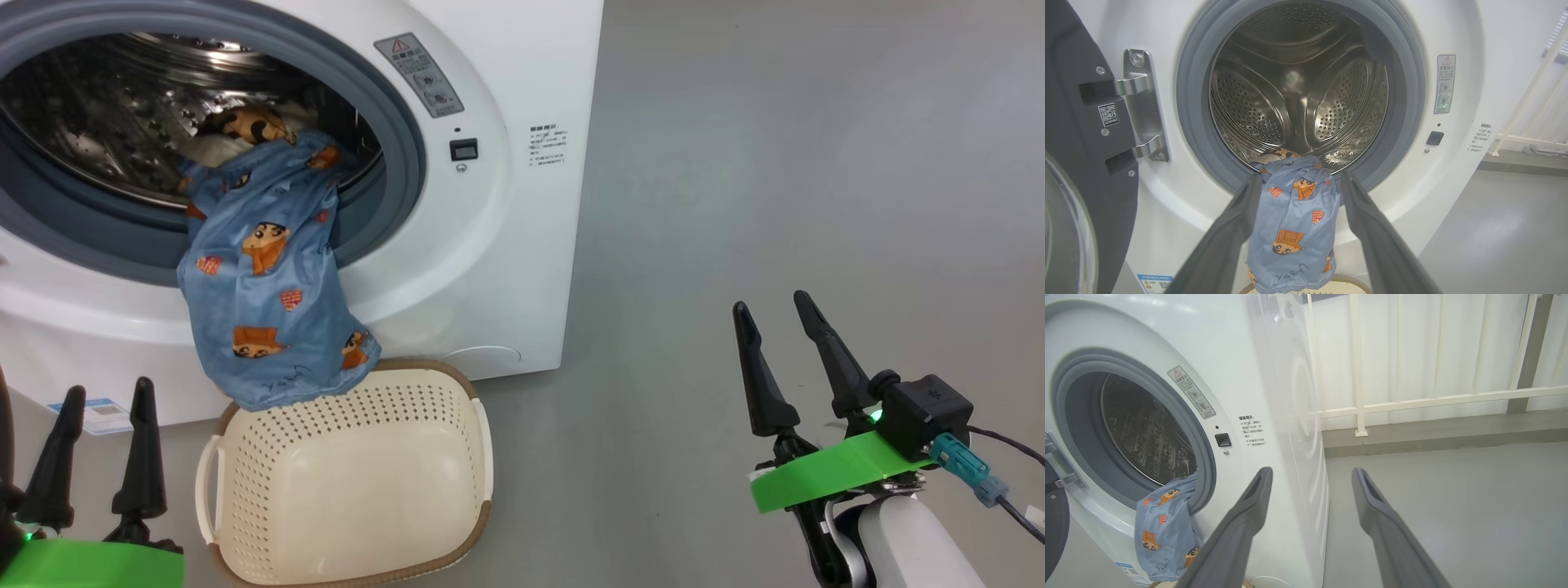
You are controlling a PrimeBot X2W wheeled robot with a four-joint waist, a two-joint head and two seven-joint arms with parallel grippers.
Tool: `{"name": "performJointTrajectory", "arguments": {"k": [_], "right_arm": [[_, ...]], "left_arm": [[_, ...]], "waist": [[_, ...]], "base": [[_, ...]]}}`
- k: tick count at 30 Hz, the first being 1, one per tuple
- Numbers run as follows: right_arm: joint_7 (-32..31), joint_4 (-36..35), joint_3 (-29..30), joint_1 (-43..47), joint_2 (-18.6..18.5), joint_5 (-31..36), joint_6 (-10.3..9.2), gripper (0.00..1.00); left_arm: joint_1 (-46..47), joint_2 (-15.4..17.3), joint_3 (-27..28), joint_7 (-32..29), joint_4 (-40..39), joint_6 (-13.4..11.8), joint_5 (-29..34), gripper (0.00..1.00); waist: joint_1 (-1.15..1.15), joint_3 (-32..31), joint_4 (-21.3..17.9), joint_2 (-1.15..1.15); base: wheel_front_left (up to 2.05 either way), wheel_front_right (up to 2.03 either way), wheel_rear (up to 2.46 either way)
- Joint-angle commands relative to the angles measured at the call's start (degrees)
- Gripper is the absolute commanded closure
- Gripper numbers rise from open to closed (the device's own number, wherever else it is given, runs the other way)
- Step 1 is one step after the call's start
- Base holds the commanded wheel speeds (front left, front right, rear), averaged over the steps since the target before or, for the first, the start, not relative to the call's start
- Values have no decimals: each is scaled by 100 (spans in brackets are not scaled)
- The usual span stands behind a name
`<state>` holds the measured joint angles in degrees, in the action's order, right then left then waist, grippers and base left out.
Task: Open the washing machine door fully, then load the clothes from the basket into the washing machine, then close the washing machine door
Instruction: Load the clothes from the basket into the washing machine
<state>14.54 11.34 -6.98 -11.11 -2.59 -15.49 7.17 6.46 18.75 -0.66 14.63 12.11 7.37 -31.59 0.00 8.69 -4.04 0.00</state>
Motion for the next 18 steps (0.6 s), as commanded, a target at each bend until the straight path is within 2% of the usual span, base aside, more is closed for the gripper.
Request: {"name": "performJointTrajectory", "arguments": {"k": [1, 9, 18], "right_arm": [[46, -161, -110, -60, -29, 58, 32, 0], [46, -197, -154, -82, -29, 41, 32, 0], [46, -371, -207, -145, -29, 45, 32, 0]], "left_arm": [[51, 165, 208, 37, -117, 12, -10, 0], [220, 294, -156, 37, 335, 12, -274, 0], [810, 664, -860, 37, 1185, 12, -892, 0]], "waist": [[0, 23, -2, 0], [0, 158, -29, 0], [0, 577, -218, 0]], "base": [[0, 0, 0], [0, 0, 0], [0, 0, 0]]}}
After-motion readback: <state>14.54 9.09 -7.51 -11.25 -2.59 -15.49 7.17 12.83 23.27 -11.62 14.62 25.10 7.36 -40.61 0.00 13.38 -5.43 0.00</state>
